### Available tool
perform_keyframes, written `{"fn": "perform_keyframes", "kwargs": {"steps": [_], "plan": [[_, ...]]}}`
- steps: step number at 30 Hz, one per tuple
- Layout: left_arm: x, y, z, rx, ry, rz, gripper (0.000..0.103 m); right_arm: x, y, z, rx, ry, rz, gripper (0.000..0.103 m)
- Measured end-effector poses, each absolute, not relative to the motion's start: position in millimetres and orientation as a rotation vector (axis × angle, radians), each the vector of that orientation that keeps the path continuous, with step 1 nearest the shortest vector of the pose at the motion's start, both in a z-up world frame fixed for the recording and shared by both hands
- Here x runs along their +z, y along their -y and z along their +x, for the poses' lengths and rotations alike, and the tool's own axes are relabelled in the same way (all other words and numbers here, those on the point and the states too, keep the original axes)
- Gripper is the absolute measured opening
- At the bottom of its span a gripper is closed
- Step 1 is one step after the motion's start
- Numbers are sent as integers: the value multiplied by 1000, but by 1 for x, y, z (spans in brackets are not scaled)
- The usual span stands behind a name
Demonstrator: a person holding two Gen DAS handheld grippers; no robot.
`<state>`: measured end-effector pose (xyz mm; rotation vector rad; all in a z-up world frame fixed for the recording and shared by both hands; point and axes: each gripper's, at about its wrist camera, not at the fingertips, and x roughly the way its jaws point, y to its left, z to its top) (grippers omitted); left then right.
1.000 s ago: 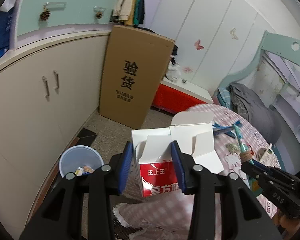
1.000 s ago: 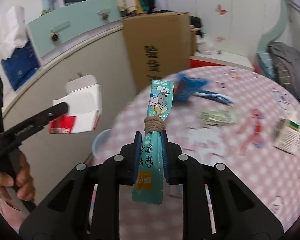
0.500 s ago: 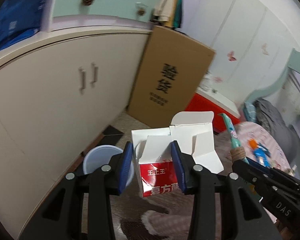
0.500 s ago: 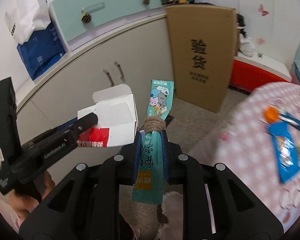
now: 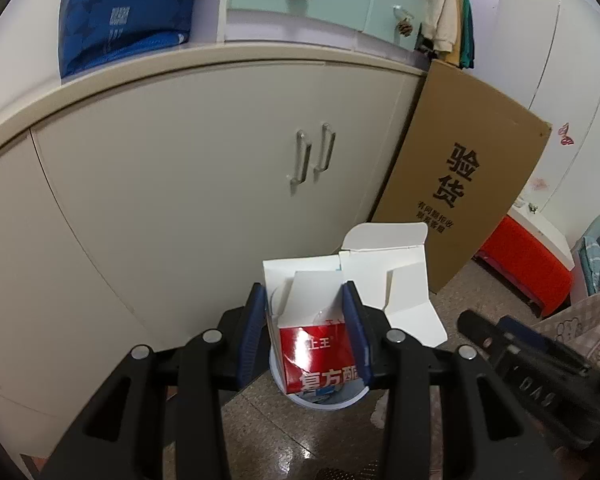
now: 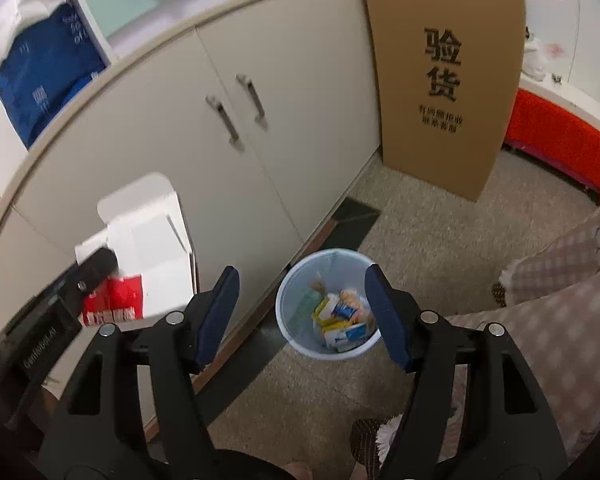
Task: Collect trash
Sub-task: 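Carry both to the wastebasket and open the right tool to drop the teal tube, then open the left tool to drop the white-red carton into the wastebasket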
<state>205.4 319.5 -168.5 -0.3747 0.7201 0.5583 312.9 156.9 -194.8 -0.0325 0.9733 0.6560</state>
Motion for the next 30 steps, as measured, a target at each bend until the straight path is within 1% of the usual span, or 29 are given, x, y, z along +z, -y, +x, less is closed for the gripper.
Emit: {"fn": "perform_keyframes", "kwargs": {"steps": [6,11,20,22,30], "plan": [[-181,-318,213,548,-746,-378,39,-197,-148,299,633,-940,-77,66],[-185,-310,218,530,-758,-372,39,-193,-137,295,612,-912,-86,68],[-188,-301,225,515,-767,-365,39,-182,-118,296,567,-855,-16,70],[-189,-300,229,513,-770,-364,39,-179,-113,296,554,-832,1,73],[-193,-298,249,517,-772,-355,39,-174,-100,302,528,-790,57,73]]}}
